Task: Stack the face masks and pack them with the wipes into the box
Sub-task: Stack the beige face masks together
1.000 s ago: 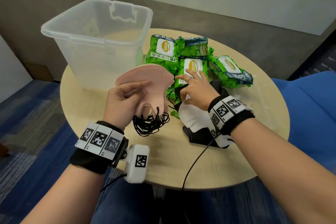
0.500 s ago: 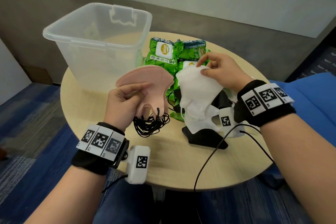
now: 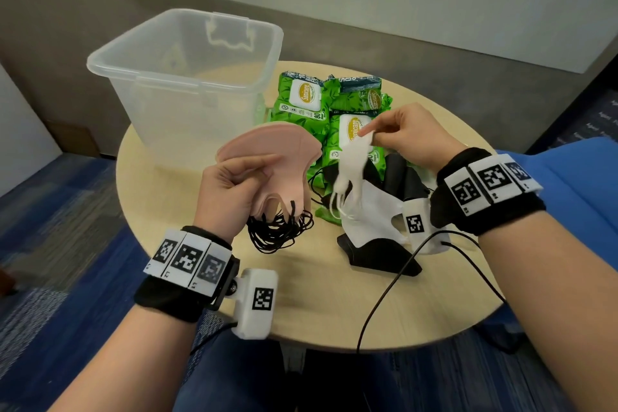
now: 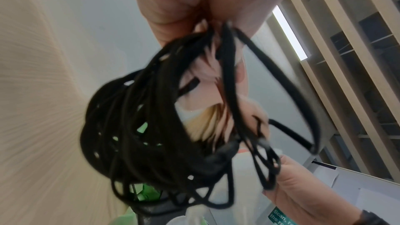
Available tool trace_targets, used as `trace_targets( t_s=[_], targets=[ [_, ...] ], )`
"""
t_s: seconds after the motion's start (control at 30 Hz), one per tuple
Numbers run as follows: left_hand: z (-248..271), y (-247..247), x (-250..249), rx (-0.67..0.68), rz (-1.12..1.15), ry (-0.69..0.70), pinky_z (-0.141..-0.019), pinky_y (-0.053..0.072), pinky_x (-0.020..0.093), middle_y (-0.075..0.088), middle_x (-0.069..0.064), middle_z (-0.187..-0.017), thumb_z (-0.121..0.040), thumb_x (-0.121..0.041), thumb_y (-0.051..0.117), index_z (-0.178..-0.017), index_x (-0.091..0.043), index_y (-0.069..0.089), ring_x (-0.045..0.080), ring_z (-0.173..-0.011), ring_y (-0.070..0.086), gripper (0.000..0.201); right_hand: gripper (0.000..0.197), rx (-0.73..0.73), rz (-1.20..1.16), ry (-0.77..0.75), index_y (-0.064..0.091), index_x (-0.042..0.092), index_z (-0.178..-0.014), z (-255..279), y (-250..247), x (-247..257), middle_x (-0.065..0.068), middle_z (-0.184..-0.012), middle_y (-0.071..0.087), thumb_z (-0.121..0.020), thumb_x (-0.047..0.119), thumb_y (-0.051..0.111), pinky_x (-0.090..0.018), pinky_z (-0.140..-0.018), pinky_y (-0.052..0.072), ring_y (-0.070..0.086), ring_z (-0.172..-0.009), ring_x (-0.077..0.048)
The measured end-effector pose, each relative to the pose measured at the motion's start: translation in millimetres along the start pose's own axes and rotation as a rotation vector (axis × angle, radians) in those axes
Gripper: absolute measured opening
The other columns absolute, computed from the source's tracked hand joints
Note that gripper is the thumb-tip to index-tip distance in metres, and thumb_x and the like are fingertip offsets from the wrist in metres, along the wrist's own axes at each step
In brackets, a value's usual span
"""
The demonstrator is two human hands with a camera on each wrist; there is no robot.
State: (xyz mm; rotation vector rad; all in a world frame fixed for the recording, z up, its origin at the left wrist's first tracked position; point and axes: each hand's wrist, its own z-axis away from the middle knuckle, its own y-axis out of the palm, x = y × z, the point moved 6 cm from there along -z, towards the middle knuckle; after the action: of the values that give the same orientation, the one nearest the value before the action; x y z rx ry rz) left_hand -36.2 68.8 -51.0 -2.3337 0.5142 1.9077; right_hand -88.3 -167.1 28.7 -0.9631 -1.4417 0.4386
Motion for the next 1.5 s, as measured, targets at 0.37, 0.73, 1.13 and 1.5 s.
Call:
trace_targets(
  t_s=[0.37, 0.73, 1.13, 1.5],
  targets=[
    [-4, 1, -5, 0.035, 0.029, 0.024, -0.058, 0.046, 0.01, 0.068, -0.013, -0.059, -0.084, 0.009, 0.057, -0.1, -0.008, 0.068, -0.005, -0.055, 0.056, 0.026, 0.011, -0.036, 0.137, 0.005, 0.059, 0.014, -0.076, -10, -4, 13, -0.002, -0.069, 0.057, -0.086, 0.009, 0.057, -0.03, -0.067, 0.043, 0.052, -0.066, -0.016],
    [1, 13, -14, 0.152, 0.077, 0.031, -0.042, 0.042, 0.018, 0.06, -0.006, -0.044, -0.084, 0.011, 0.056, -0.067, -0.026, 0.077, 0.009, -0.036, 0.047, 0.046, 0.017, -0.049, 0.054, -0.045, 0.061, 0.017, -0.099, -12, 0, 22, -0.006, -0.073, 0.063, -0.085, 0.008, 0.065, -0.027, -0.064, 0.046, 0.055, -0.067, -0.016],
    [6, 30, -30, 0.237, 0.002, 0.203, -0.047, 0.035, 0.012, 0.047, -0.018, -0.039, -0.071, -0.004, 0.051, -0.088, -0.024, 0.074, -0.004, -0.039, 0.036, 0.035, 0.008, 0.182, -0.363, -0.103, 0.06, 0.013, -0.079, -4, 32, 54, -0.017, -0.078, 0.055, -0.085, 0.017, 0.063, -0.029, -0.064, 0.038, 0.044, -0.069, -0.023],
    [6, 34, -29, 0.222, 0.033, 0.199, -0.047, 0.03, 0.014, 0.037, -0.011, -0.038, -0.06, -0.02, 0.052, -0.083, -0.024, 0.073, 0.007, -0.037, 0.026, 0.032, 0.014, 0.296, -0.62, -0.061, 0.056, 0.015, -0.078, 3, 52, 59, -0.003, -0.072, 0.054, -0.092, 0.012, 0.053, -0.02, -0.055, 0.041, 0.047, -0.06, -0.011]
  ],
)
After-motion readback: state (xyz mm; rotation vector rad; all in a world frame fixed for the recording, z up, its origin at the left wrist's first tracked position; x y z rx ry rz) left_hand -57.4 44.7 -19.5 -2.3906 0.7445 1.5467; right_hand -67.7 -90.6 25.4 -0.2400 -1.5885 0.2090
